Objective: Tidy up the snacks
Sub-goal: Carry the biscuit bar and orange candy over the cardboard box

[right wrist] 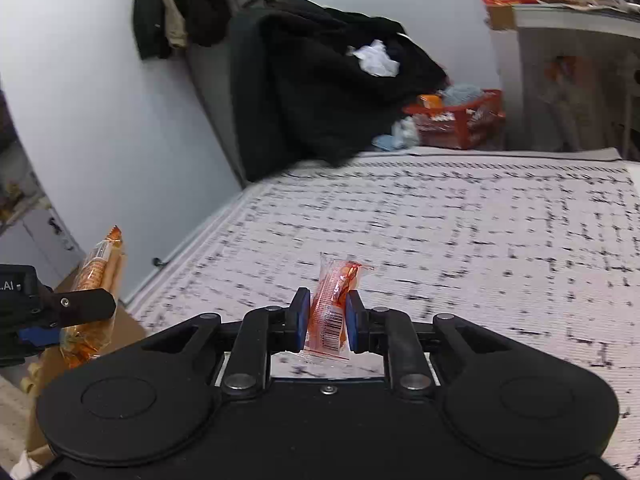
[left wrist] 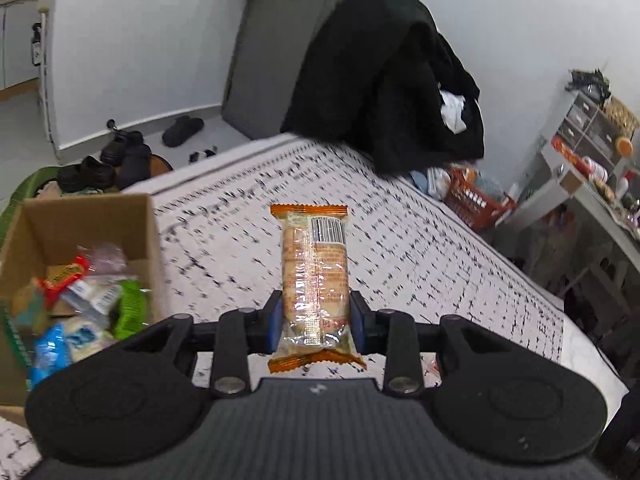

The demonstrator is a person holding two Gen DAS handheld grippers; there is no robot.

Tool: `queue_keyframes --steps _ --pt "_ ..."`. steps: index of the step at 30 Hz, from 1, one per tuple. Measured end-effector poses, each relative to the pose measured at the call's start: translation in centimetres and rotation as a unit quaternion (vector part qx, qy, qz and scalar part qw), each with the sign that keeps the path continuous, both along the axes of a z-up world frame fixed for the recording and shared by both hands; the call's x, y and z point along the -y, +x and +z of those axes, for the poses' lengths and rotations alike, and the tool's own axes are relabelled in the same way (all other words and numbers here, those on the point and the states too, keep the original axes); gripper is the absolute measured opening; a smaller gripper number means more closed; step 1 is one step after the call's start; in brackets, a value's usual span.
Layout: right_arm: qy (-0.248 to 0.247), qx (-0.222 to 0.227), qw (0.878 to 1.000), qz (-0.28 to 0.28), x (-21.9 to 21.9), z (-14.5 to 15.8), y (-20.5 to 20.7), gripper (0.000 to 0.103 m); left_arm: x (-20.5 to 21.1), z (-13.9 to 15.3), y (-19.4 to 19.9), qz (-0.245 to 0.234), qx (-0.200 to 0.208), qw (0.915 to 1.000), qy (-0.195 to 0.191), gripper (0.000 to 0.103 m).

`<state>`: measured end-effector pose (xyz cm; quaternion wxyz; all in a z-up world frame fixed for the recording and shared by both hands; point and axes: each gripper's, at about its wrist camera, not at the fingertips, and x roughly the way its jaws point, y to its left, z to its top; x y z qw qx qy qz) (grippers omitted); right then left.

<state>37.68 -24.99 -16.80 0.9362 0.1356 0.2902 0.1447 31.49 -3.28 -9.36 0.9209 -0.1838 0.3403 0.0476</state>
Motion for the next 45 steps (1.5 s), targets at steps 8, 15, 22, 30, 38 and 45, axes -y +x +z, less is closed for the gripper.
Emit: queue_keyframes --steps 8,15,22,30,38,45 --pt "0.008 0.025 0.999 0.044 -3.2 1.7 -1.4 0.019 -2.3 2.6 -3.1 0.037 0.028 0.9989 0.004 0.033" --pt "0.013 0.037 0.996 0.074 -5.9 2.8 -2.3 0.019 -4.9 3.1 -5.5 0.067 0.031 0.9973 0.001 0.033" --pt "0.031 0.040 0.993 0.107 -8.6 4.0 -2.7 0.019 -7.8 3.5 -6.9 0.096 0.031 0.9949 0.007 0.033" --pt "0.056 0.045 0.987 0.146 -11.7 3.6 -3.1 0.019 -11.3 3.5 -7.5 0.120 0.034 0.9922 0.006 0.033" --pt "0.051 0.035 0.983 0.174 -14.3 2.7 -3.3 0.019 -16.0 2.6 -7.9 0.152 0.031 0.9878 -0.013 0.033" --pt "0.043 0.022 0.981 0.186 -15.4 1.7 -3.2 0.019 -17.8 0.8 -6.8 0.148 0.018 0.9884 -0.029 0.033"
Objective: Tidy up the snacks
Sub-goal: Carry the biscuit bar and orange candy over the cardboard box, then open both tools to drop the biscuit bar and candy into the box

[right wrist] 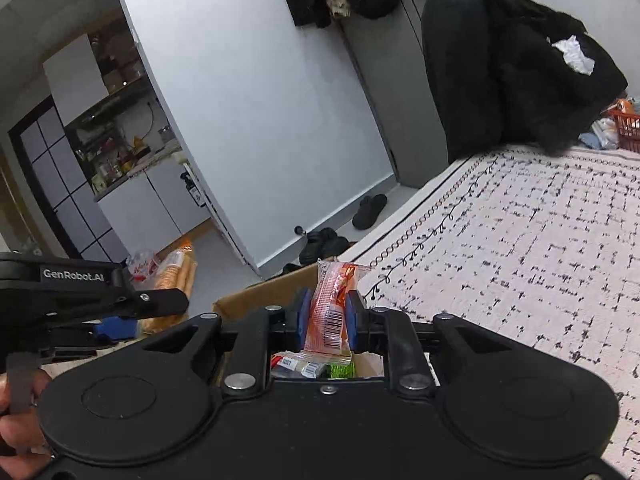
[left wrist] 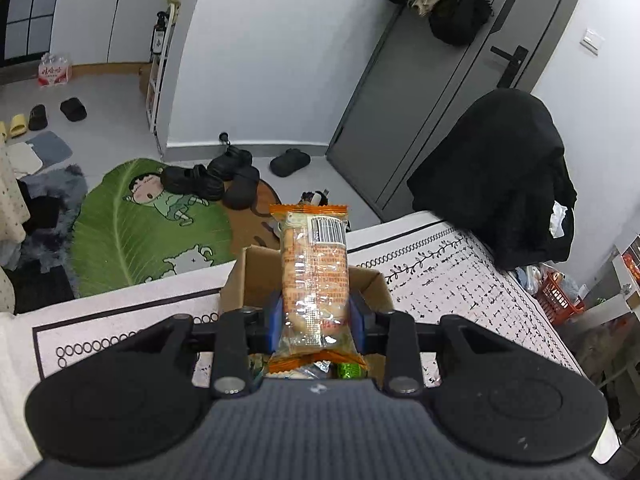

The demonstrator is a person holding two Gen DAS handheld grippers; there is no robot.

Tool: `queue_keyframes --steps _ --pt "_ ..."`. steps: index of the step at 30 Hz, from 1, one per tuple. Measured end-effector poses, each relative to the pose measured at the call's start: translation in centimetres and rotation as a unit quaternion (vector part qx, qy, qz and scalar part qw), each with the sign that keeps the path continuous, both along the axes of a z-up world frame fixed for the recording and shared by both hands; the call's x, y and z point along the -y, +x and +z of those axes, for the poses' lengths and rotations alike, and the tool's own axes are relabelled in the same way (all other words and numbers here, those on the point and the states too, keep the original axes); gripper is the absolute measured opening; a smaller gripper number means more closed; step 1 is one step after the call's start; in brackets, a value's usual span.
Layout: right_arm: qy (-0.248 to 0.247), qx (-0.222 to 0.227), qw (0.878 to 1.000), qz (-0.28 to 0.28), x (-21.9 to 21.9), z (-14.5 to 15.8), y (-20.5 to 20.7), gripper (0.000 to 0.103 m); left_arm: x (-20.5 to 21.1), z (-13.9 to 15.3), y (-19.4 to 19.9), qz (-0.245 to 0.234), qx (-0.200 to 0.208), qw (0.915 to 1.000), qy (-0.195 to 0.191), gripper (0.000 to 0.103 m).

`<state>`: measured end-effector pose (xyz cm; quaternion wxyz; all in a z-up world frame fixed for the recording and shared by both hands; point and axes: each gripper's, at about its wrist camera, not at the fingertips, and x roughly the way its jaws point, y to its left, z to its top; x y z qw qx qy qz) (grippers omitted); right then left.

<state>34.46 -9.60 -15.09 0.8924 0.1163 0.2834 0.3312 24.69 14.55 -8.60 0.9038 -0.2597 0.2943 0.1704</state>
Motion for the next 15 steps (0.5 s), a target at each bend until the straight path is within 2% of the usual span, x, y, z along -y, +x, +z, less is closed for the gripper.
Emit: queue_keyframes --steps 6,9,15 --pt "-0.002 -0.003 1.000 0.015 -1.0 -0.2 -0.1 0.019 -0.5 -1.8 1.1 -0.020 -0.023 0.9993 -0.022 0.037" --pt "-0.005 -0.002 1.000 0.024 -1.4 -0.2 -0.2 0.019 -0.8 -2.4 1.4 -0.021 -0.037 0.9985 -0.034 0.046" --pt "-0.013 -0.008 1.000 0.023 -1.5 -0.2 -0.5 0.019 -1.4 -2.2 1.3 -0.006 -0.052 0.9983 -0.027 0.063"
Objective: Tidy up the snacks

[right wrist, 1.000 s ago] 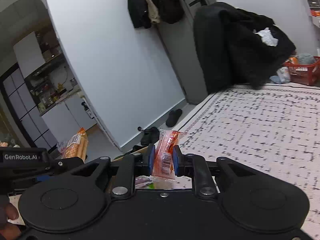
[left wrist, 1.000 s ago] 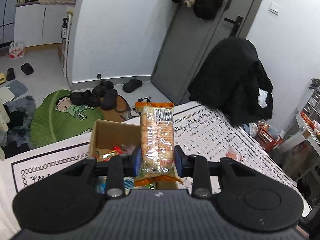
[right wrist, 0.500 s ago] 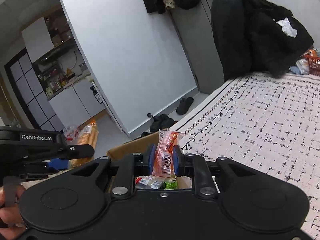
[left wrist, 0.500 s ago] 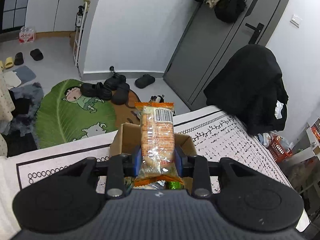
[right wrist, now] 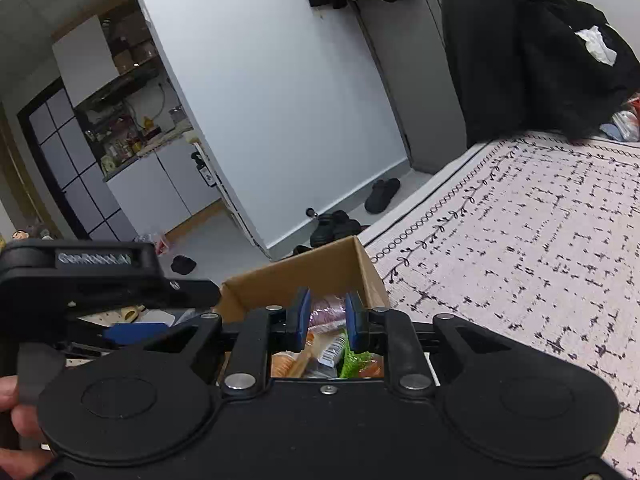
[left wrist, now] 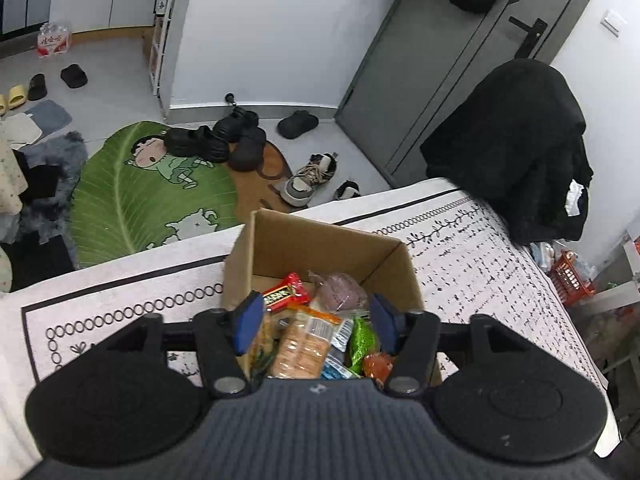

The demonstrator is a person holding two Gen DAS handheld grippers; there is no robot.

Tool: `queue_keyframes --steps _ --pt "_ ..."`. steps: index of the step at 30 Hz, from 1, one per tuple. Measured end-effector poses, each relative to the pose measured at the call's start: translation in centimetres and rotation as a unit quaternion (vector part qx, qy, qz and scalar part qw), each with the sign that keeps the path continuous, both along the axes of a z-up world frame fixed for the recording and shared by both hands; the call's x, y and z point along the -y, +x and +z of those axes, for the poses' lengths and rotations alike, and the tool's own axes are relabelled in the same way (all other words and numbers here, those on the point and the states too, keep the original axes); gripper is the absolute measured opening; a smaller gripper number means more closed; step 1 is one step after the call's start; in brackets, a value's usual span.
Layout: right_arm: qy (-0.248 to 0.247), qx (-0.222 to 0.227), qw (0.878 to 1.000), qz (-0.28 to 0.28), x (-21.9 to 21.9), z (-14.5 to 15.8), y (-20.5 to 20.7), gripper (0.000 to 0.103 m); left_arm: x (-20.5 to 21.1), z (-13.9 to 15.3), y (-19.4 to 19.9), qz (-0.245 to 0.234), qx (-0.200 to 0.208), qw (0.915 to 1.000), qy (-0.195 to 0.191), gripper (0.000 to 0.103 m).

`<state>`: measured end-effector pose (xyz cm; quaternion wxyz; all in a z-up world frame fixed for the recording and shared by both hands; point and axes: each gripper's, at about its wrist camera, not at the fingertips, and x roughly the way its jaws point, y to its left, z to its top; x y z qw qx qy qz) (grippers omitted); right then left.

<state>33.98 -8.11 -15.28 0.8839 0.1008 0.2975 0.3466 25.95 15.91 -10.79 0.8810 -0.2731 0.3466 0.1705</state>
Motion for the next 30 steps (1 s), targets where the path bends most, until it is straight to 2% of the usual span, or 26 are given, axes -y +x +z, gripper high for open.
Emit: queue_keyframes --steps 2,6,11,13,15,19,22,24,27,30 --pt "-0.002 0.002 1.000 -0.002 0.3 0.1 -0.2 0.019 0.0 0.3 -0.2 0.006 -0.003 1.0000 0.006 0.074" --pt "-0.027 -0.006 1.000 -0.003 0.9 0.9 -0.5 0.020 0.4 1.1 -0.5 0.012 -0.005 0.9998 0.017 0.080" --pt "-0.030 -0.019 0.999 -0.001 2.2 3.2 -1.1 0.021 1.1 2.1 -1.5 0.019 -0.013 0.9994 0.025 0.086" --pt "-0.038 -0.024 0.999 -0.004 2.8 3.8 -1.6 0.026 1.4 2.6 -1.8 0.017 -0.017 0.9993 0.028 0.089" --pt "-0.048 -0.028 0.998 -0.014 3.5 4.1 -2.2 0.037 1.7 3.2 -2.2 0.012 -0.013 0.9995 0.025 0.093" --pt "-0.053 -0.039 0.998 -0.021 4.5 5.2 -3.2 0.043 2.5 4.1 -3.6 0.000 0.000 0.9998 0.022 0.101" --pt "-0.059 -0.042 0.997 -0.023 5.0 6.4 -4.3 0.053 2.9 4.6 -4.7 -0.006 0.003 0.9999 0.011 0.103" --pt "-0.063 -0.038 0.997 -0.022 5.3 7.2 -5.0 0.064 3.3 5.0 -5.3 -0.013 0.007 0.9999 0.004 0.103" --pt "-0.068 -0.026 0.997 -0.026 5.9 8.5 -6.0 0.075 3.8 5.9 -6.5 -0.016 0.013 0.9998 0.005 0.103" --pt "-0.071 -0.020 0.997 -0.030 6.4 9.5 -6.6 0.079 4.3 6.8 -7.5 -0.021 0.021 0.9995 0.011 0.103"
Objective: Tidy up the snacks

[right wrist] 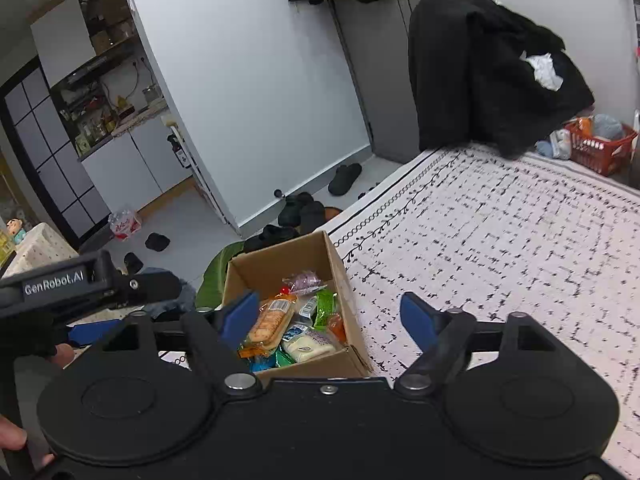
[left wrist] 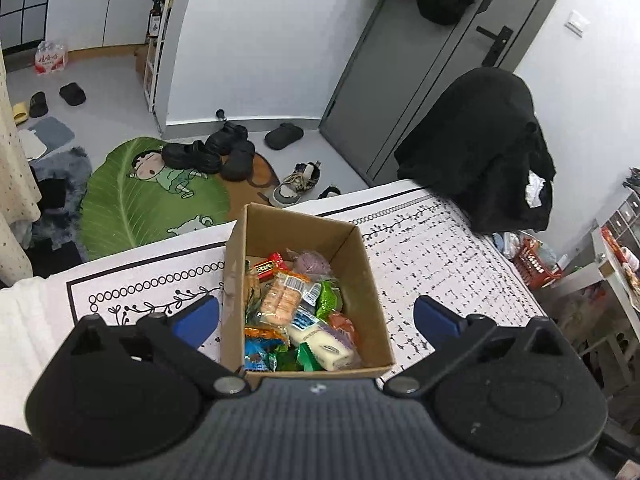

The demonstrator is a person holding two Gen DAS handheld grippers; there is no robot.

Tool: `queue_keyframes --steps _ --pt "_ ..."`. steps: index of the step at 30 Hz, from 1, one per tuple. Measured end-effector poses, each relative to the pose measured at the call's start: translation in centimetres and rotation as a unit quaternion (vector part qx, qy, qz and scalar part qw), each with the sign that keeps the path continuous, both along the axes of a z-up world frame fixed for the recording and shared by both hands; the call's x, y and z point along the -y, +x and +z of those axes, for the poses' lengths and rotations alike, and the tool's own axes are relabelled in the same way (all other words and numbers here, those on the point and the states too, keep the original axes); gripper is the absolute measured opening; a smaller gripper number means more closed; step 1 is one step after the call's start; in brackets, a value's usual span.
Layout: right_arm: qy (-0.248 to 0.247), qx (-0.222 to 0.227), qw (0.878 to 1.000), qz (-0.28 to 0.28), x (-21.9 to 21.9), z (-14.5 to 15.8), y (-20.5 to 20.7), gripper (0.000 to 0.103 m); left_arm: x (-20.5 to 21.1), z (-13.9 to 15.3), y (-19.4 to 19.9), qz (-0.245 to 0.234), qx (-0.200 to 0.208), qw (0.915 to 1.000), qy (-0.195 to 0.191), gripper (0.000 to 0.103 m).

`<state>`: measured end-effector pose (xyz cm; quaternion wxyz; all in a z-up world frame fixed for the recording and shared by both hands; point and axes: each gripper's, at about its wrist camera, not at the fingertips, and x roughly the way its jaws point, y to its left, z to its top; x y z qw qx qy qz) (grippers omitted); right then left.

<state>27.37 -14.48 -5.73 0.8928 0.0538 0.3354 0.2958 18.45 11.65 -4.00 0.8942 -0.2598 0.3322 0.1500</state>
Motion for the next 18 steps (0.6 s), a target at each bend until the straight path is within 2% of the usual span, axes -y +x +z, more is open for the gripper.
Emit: queue_keyframes --steps 2,5,9,18 --pt "-0.001 -0.001 1.000 -0.004 0.5 0.6 -0.5 0.081 0.2 0.5 -0.6 -0.004 0.002 1.0000 0.005 0.103" --pt "0.004 -0.007 1.000 -0.012 1.2 1.3 -1.4 0.090 0.7 1.3 -1.5 -0.013 0.007 0.9998 0.011 0.103" --pt "0.002 -0.004 1.000 -0.017 2.3 2.2 -3.0 0.097 1.3 2.1 -2.8 -0.037 0.014 0.9992 0.010 0.103" --pt "0.009 -0.004 0.999 -0.040 5.0 4.2 -6.4 0.103 3.7 4.2 -6.0 -0.086 0.019 0.9954 0.038 0.103"
